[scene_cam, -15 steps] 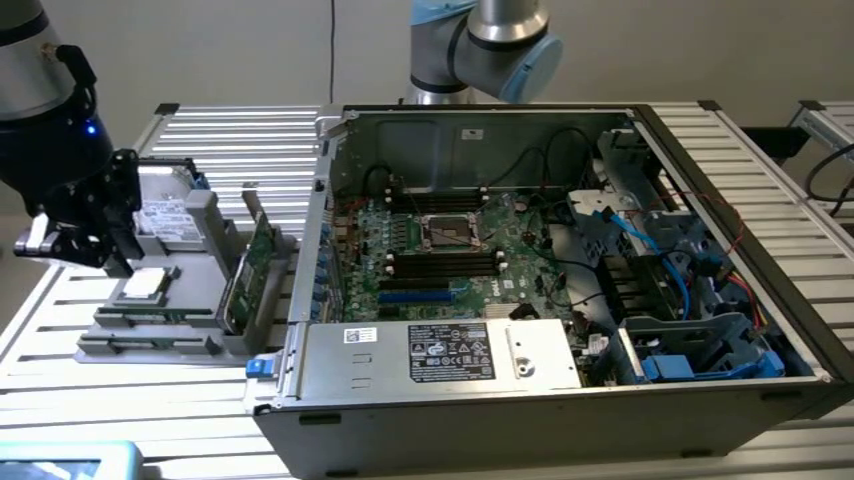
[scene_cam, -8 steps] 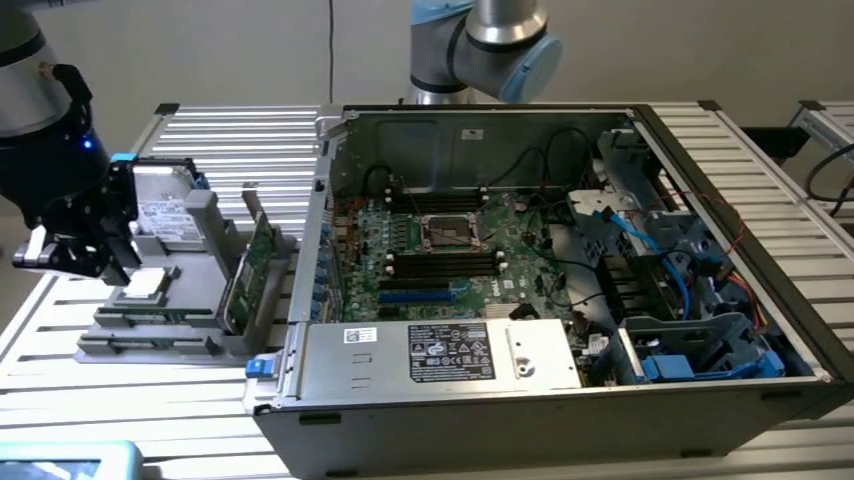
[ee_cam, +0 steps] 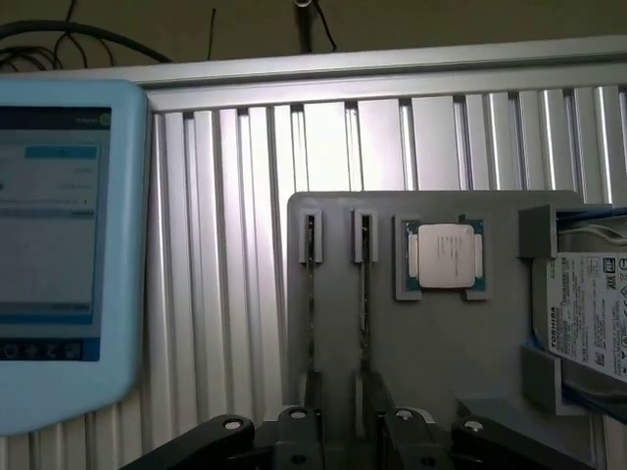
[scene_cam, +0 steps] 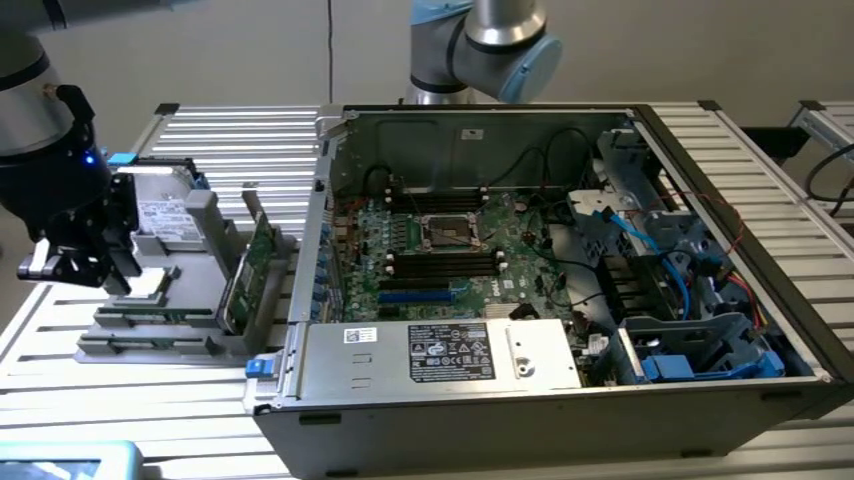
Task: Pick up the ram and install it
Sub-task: 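Pick up the ram and move it above insertion slot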
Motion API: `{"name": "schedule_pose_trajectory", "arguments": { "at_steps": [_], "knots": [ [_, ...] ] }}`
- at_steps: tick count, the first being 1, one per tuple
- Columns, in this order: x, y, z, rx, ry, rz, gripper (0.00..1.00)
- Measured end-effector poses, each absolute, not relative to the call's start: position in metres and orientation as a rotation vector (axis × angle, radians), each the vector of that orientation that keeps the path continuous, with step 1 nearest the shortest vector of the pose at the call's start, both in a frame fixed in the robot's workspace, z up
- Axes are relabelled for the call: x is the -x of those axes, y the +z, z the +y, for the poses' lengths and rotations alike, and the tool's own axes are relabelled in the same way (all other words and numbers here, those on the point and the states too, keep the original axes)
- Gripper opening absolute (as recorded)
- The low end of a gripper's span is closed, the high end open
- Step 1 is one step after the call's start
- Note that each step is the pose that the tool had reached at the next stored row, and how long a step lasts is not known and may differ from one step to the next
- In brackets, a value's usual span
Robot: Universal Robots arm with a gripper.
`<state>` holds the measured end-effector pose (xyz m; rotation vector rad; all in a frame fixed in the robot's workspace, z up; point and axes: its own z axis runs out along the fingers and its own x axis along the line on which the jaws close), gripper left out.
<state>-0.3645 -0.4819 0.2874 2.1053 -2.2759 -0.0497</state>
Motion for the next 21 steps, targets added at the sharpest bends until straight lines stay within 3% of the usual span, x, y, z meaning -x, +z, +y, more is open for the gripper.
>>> {"name": "schedule_pose_trajectory", "arguments": {
  "at_steps": [21],
  "knots": [
    [0.363,0.250,-0.496,-2.153,-0.046,-2.233,0.31]
  ]
}}
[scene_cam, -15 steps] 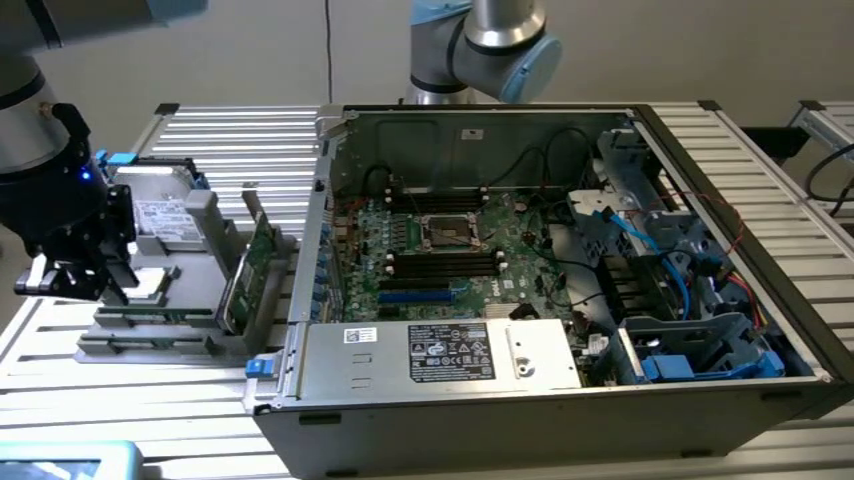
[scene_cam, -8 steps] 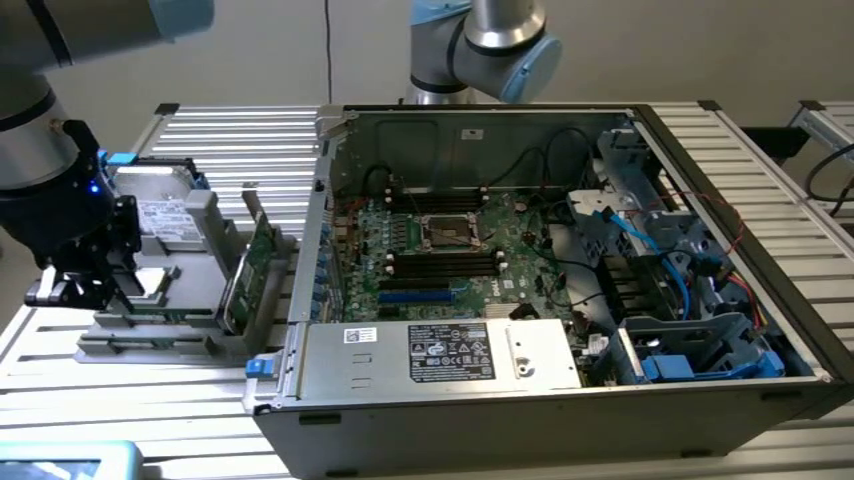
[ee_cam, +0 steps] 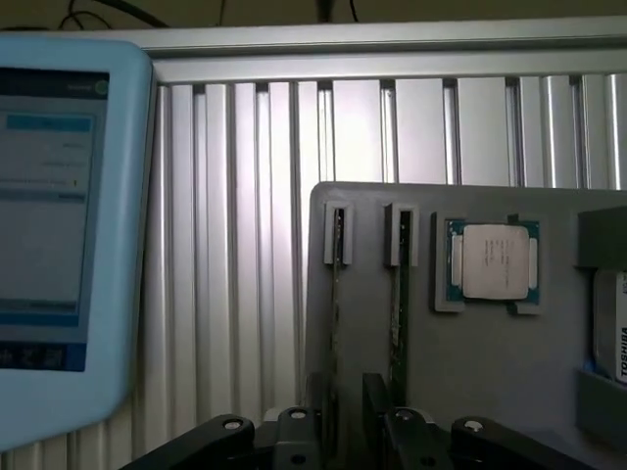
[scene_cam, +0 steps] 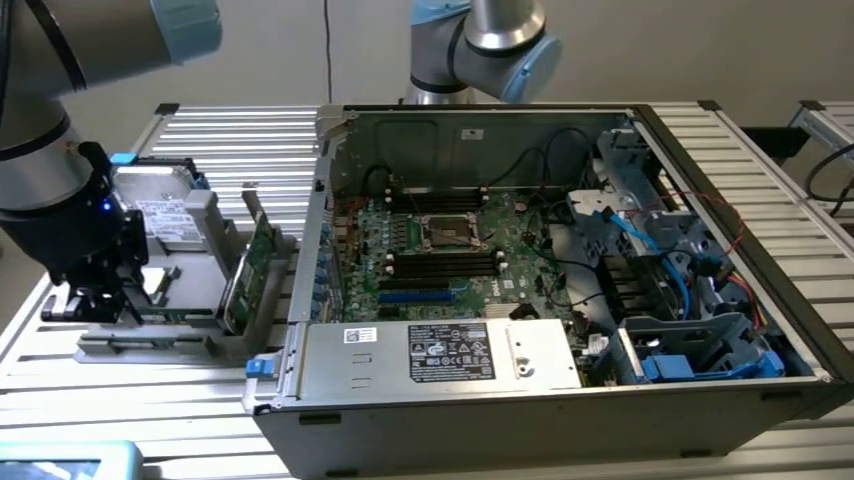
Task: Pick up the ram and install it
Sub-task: 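Pick up the ram and move it above insertion slot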
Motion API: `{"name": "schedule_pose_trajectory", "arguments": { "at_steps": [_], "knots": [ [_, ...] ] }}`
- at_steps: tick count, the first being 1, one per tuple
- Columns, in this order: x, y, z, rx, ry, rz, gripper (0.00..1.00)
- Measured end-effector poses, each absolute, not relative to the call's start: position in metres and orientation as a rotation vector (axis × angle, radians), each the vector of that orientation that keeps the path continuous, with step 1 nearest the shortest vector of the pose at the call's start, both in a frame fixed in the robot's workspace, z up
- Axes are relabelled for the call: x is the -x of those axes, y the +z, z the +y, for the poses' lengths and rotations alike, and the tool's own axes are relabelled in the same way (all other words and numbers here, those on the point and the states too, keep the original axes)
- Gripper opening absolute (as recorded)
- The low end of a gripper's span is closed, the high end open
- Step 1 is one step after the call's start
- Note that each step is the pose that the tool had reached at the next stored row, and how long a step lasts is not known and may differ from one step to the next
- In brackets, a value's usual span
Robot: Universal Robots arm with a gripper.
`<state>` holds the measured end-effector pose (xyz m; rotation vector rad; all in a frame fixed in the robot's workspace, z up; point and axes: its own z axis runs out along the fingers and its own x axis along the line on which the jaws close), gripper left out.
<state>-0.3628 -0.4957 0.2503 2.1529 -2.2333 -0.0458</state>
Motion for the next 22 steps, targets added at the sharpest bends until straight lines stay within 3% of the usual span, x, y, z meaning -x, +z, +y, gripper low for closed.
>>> {"name": "schedule_pose_trajectory", "arguments": {
  "at_steps": [22],
  "knots": [
    [0.363,0.210,-0.498,-2.211,-0.044,-2.175,0.31]
  ]
}}
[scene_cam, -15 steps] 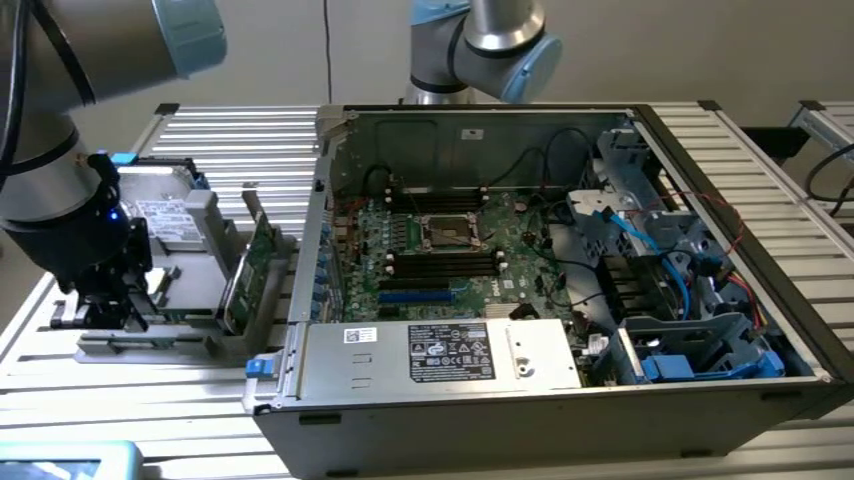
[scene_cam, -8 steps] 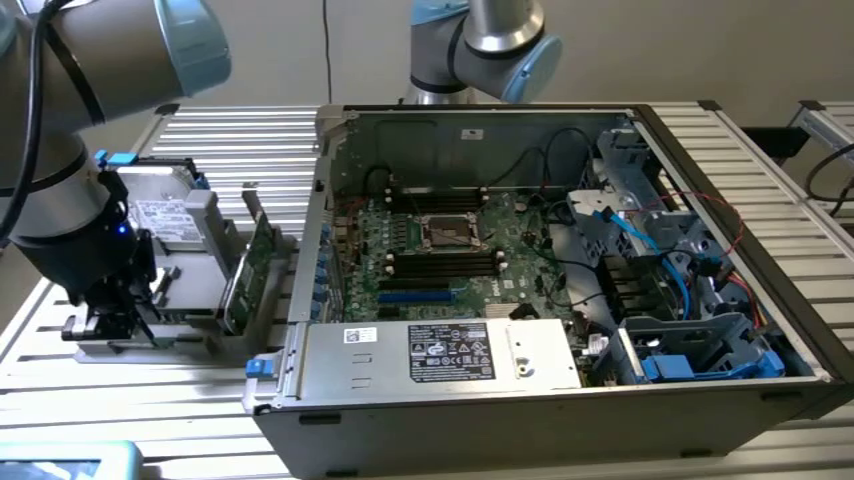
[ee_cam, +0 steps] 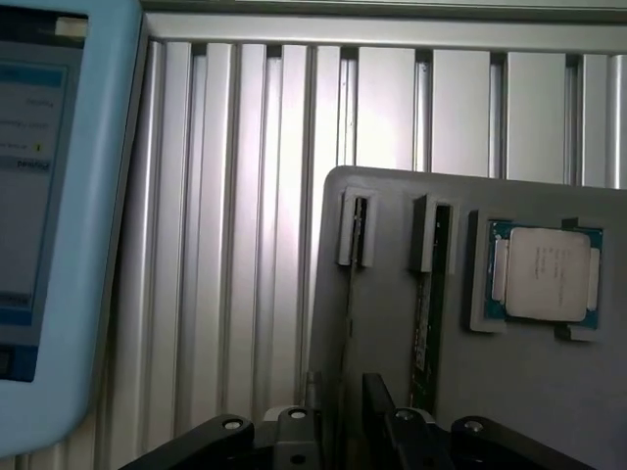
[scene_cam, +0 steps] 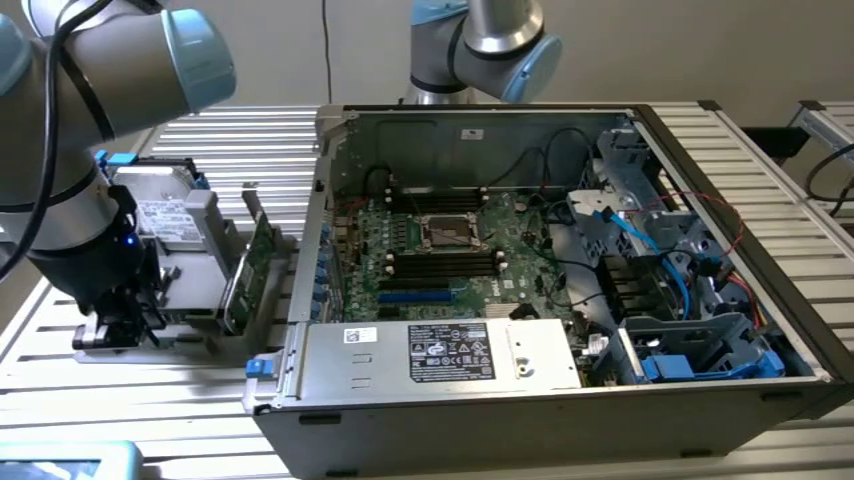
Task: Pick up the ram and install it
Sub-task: 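Pick up the ram and move it above insertion slot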
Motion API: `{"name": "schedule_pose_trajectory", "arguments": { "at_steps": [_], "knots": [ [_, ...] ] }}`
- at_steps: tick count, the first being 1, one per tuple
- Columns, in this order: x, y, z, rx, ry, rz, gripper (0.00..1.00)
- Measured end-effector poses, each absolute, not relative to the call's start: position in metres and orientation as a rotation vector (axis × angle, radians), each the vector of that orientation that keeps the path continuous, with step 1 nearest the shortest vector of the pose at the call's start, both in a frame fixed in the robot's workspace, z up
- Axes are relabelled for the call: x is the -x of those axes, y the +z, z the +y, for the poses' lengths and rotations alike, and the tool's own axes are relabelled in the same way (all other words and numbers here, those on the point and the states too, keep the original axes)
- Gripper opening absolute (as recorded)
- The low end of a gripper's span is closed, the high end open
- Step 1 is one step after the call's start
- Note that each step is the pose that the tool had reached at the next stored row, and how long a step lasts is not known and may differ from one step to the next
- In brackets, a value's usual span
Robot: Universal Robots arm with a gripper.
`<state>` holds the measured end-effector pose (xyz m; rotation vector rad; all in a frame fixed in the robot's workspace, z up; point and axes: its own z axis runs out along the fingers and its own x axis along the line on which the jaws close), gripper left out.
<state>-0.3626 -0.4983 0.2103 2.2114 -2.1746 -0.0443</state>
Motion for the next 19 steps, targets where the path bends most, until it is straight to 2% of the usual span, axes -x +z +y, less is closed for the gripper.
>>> {"name": "schedule_pose_trajectory", "arguments": {
  "at_steps": [17,18,19],
  "knots": [
    [0.363,0.199,-0.498,-2.217,-0.048,-2.171,0.31],
    [0.363,0.198,-0.498,-2.217,-0.048,-2.171,0.29],
    [0.363,0.198,-0.498,-2.217,-0.048,-2.171,0.22]
  ]
}}
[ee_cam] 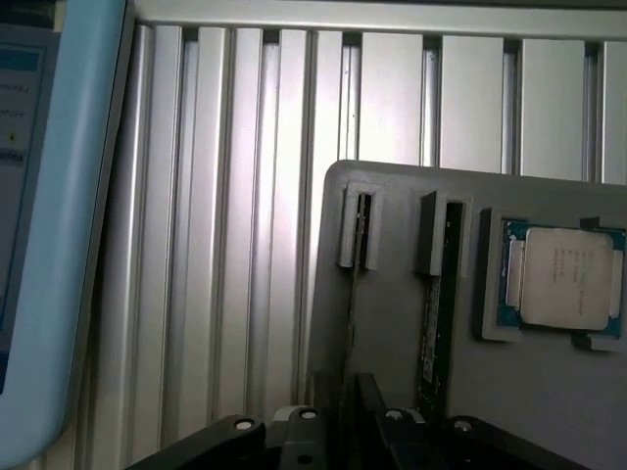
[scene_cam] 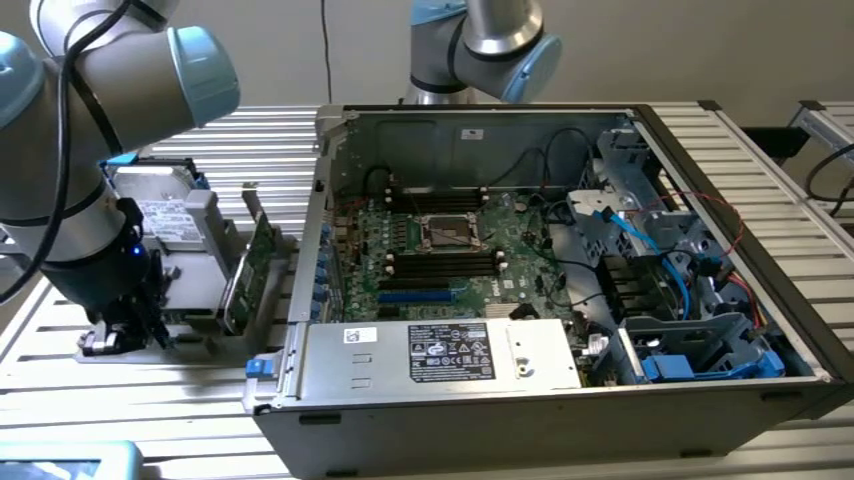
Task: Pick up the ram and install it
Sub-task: 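Pick up the ram and move it above insertion slot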
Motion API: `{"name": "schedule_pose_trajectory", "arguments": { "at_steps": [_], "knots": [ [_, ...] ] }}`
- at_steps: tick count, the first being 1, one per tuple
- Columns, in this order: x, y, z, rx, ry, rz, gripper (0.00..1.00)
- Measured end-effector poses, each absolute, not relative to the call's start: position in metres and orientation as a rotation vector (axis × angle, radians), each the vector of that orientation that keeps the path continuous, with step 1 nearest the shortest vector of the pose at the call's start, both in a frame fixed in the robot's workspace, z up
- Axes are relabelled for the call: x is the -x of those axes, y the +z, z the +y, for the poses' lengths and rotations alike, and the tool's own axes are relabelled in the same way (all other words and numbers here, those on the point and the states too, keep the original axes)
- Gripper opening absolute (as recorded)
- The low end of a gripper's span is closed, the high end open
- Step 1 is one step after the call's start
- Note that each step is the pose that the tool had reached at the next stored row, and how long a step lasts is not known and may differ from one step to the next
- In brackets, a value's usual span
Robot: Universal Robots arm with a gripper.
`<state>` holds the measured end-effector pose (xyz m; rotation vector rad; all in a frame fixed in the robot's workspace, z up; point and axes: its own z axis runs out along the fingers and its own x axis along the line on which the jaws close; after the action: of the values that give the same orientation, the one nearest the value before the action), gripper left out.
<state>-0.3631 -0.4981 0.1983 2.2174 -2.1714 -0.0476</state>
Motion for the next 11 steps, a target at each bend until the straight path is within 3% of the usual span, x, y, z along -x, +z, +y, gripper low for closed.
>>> {"name": "schedule_pose_trajectory", "arguments": {
  "at_steps": [1,3,11],
  "knots": [
    [0.363,0.198,-0.498,-2.217,-0.048,-2.171,0.16],
    [0.363,0.201,-0.498,-2.218,-0.048,-2.172,0.13],
    [0.363,0.237,-0.498,-2.216,-0.048,-2.174,0.13]
  ]
}}
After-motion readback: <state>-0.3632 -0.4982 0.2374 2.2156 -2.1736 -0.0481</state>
